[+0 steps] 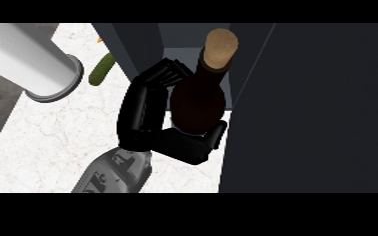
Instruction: Pick up the wine, place it into the cabinet and close the cabinet
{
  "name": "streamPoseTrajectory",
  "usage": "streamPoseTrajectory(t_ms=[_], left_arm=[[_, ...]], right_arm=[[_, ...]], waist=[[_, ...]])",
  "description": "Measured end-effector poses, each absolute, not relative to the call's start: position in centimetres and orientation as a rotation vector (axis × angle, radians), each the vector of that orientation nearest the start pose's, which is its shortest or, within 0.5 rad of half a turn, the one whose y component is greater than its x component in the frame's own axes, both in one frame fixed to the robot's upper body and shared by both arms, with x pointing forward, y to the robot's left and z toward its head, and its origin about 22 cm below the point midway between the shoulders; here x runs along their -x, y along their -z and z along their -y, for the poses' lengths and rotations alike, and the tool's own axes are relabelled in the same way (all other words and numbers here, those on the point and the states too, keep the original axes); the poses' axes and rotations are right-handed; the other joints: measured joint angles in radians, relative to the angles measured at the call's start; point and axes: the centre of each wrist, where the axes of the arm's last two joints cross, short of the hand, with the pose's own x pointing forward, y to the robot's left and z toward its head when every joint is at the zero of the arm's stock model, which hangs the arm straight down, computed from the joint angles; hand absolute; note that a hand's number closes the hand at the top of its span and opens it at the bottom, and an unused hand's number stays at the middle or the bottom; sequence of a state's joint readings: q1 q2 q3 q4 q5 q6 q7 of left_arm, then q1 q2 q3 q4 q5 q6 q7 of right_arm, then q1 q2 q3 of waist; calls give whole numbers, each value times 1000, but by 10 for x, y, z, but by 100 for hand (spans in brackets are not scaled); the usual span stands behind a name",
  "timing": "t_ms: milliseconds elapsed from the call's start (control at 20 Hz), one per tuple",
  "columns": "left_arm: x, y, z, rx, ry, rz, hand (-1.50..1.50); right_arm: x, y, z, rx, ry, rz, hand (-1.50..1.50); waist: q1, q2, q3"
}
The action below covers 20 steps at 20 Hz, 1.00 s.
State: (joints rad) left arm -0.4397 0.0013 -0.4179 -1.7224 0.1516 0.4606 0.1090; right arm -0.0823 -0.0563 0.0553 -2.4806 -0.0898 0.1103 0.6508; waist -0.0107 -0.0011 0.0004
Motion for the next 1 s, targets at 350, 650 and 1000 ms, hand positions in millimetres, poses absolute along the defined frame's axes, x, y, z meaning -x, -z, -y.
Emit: streamPoseTrajectory(t_ms=[350, 650, 1000], left_arm=[[-282, -134, -63, 265, 3, 1913, 150], [-291, -124, -52, 238, -14, 1915, 150], [-303, -106, -58, 247, -73, 1888, 150]], right_arm=[[-152, -204, 216, -147, -260, 1885, -150], [-151, -202, 215, -154, -268, 1884, -150], [-151, -202, 216, -150, -264, 1898, -150]], waist=[[-1, 0, 0], [-2, 1, 0], [-1, 1, 0]])
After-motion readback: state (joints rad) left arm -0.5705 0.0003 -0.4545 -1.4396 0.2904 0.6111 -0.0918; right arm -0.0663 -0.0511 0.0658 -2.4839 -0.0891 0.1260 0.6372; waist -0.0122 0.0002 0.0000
